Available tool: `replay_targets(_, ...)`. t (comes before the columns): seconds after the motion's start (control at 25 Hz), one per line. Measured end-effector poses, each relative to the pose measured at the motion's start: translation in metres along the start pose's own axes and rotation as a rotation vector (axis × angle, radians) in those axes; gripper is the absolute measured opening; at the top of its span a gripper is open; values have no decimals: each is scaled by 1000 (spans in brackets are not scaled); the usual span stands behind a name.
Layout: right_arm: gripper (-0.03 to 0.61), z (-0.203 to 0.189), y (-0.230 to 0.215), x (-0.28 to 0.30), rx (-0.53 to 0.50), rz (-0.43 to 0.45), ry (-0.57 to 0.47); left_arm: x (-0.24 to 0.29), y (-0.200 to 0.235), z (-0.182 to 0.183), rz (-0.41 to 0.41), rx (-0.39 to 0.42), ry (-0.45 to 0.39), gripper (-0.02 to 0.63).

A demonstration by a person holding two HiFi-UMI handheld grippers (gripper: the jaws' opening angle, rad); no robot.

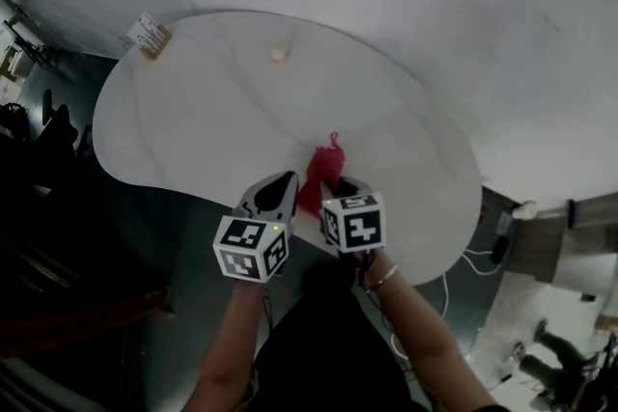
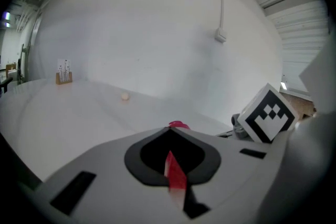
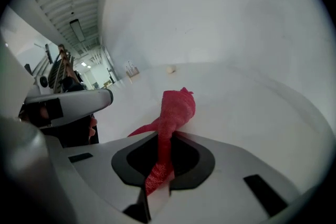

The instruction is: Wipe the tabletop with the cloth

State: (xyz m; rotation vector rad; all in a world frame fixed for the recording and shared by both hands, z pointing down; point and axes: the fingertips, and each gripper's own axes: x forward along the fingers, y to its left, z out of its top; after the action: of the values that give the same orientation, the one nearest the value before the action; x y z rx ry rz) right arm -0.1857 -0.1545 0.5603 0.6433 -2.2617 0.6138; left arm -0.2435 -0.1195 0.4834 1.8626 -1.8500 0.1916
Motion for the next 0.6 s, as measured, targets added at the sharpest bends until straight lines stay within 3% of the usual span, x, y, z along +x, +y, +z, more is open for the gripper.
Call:
replay_targets(0.28,44,-44,-73,-53,34,-116,19,33,-61,-6,-152,60,34,3)
replay_targets(0.6,44,-119,-166,-145,186,-317,14,62,-155,-23,-342,142,89,3)
